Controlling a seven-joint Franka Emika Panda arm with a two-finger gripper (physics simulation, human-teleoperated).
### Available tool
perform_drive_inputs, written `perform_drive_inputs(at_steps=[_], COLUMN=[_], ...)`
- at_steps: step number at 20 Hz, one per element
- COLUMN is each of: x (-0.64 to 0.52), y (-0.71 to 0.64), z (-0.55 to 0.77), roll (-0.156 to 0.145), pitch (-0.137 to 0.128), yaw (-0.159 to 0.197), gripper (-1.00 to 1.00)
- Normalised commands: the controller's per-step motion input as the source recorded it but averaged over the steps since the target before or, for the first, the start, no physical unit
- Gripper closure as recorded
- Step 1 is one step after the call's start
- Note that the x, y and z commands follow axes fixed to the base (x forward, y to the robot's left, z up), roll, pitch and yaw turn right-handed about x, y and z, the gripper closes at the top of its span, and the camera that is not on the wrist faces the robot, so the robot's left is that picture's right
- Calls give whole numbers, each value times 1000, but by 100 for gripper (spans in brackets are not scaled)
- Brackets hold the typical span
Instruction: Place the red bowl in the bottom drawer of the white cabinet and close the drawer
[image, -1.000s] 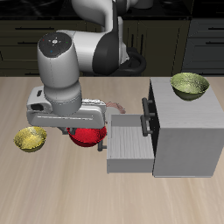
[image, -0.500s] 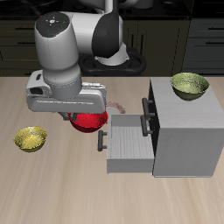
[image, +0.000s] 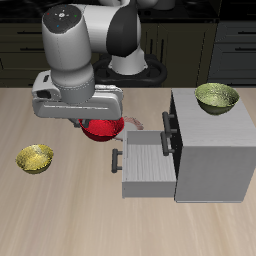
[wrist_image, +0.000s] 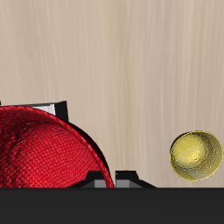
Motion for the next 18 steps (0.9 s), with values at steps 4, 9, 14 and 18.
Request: perform_drive_inputs(at_steps=[4,9,14,18], x=[-200,-229,-59,5], y=[273,456,294,-5], z=[36,110,44,1], roll=[6,83,53,0], pitch=[-7,-24,-14,0], yaw=[13,30,22,0], gripper=[100,100,100,100])
